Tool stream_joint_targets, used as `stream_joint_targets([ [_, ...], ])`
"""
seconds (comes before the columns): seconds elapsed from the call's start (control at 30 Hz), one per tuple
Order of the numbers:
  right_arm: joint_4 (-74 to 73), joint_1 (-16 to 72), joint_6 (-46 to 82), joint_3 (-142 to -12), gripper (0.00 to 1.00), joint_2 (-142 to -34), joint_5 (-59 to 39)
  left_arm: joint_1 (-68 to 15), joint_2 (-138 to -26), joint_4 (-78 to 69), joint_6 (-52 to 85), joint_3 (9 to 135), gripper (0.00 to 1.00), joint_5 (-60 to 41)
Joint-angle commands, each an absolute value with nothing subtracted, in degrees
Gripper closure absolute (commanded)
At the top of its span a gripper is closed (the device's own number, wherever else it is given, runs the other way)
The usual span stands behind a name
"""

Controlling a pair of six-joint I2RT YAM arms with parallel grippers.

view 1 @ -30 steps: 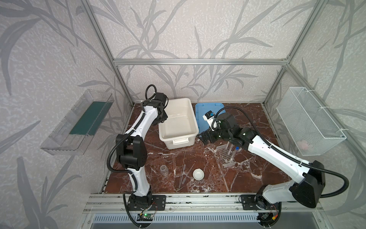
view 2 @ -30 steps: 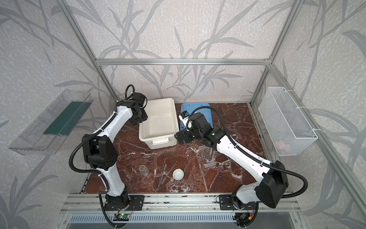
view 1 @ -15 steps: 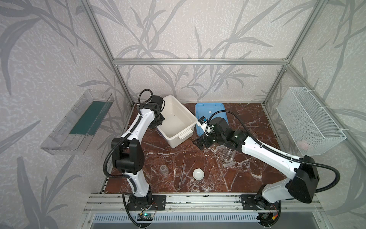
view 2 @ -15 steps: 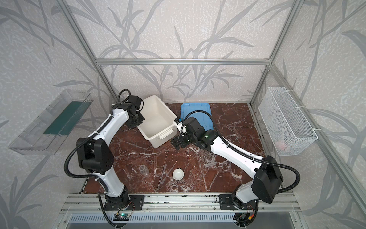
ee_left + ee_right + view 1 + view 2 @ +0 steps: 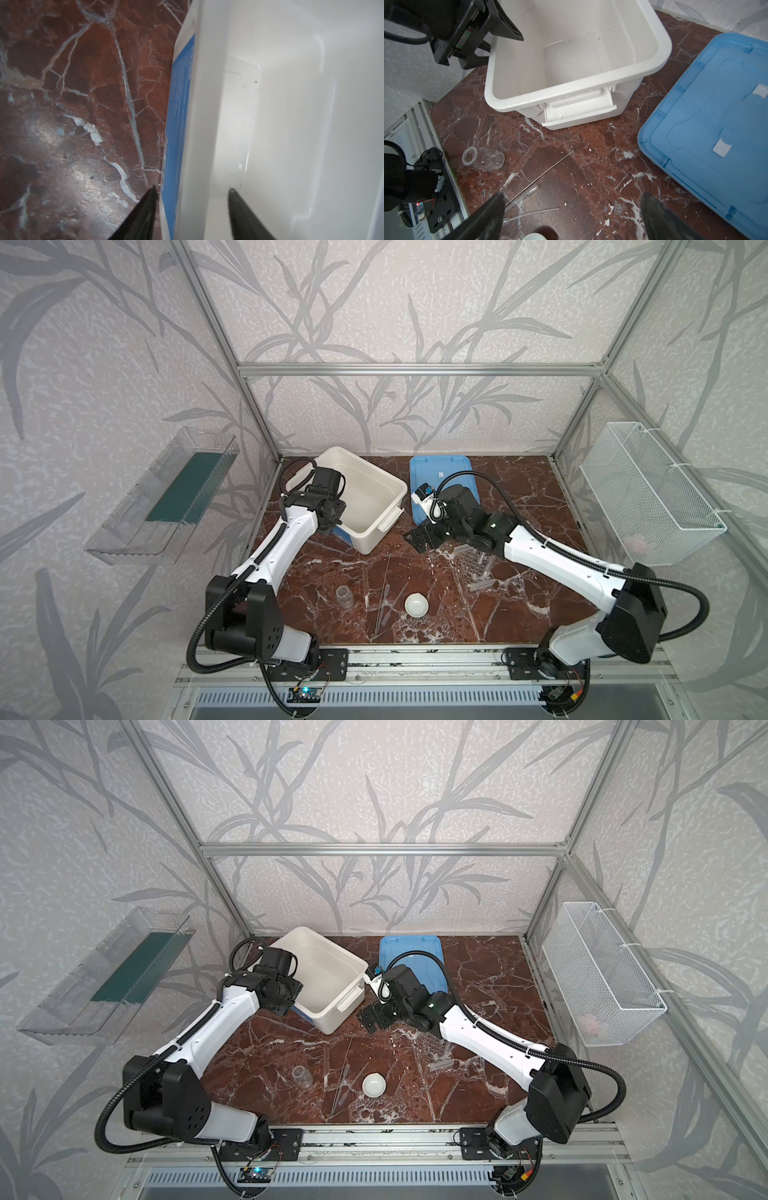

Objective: Organize the chemistry lab equipment

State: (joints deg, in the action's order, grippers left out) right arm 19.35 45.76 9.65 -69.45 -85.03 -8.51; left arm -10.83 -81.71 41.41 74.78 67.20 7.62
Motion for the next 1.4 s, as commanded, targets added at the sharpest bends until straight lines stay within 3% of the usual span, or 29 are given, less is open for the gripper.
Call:
stream_joint_targets([
  [0.0, 17.5, 45.8, 10.2, -68.8, 0.00, -84.3, -6.8, -13.9, -78.0, 38.9, 77.5, 65.3, 0.28, 9.3],
  [0.53, 11.7, 45.8, 13.8, -63.3, 0.00, -78.7, 3.0, -27.8, -81.8, 32.7, 82.1, 68.1, 0.21, 8.9],
  [1.37, 4.3, 44.9, 14.3, -50.9, 0.00, -65.1, 15.9, -33.4, -100.0, 27.2, 81.1, 84.9, 0.14, 5.6],
])
